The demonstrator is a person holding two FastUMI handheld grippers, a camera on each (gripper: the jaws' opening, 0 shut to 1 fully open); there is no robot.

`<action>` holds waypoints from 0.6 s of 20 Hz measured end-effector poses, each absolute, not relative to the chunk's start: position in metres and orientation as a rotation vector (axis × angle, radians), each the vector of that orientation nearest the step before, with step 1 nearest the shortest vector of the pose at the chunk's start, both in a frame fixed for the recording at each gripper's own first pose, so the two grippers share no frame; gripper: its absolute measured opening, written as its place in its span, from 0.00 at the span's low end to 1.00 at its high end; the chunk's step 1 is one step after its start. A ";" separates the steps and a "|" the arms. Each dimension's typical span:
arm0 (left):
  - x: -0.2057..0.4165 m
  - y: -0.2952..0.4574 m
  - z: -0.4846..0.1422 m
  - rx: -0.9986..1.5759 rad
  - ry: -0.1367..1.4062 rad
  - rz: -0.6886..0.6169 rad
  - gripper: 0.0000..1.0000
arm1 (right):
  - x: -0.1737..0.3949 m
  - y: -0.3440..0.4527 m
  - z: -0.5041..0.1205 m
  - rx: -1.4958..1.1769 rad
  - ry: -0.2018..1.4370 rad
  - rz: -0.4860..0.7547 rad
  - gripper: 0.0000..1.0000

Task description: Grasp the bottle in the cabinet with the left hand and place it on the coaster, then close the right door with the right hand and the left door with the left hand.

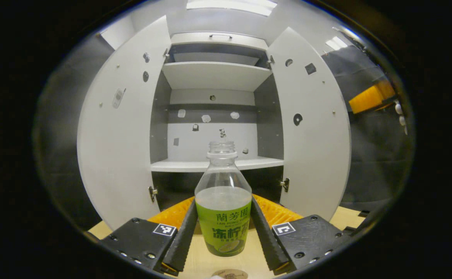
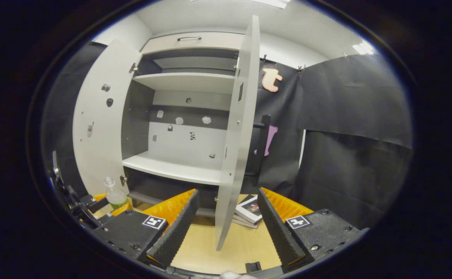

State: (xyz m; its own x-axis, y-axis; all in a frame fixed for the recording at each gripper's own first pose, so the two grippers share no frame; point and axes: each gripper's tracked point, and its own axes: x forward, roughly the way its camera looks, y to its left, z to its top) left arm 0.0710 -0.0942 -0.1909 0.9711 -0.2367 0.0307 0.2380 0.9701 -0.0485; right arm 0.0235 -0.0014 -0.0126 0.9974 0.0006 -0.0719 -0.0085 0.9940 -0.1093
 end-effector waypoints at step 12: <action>0.040 -0.108 -0.310 -0.035 0.027 -0.306 0.76 | 0.022 0.018 -0.030 -0.171 0.143 0.044 0.98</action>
State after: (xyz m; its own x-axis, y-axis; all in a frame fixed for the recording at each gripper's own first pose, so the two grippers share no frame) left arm 0.0397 -0.1075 -0.3101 0.9531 -0.3018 -0.0209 0.3009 0.9529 -0.0380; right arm 0.0218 0.0182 -0.0300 0.9889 0.0315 -0.1454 -0.0558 0.9845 -0.1663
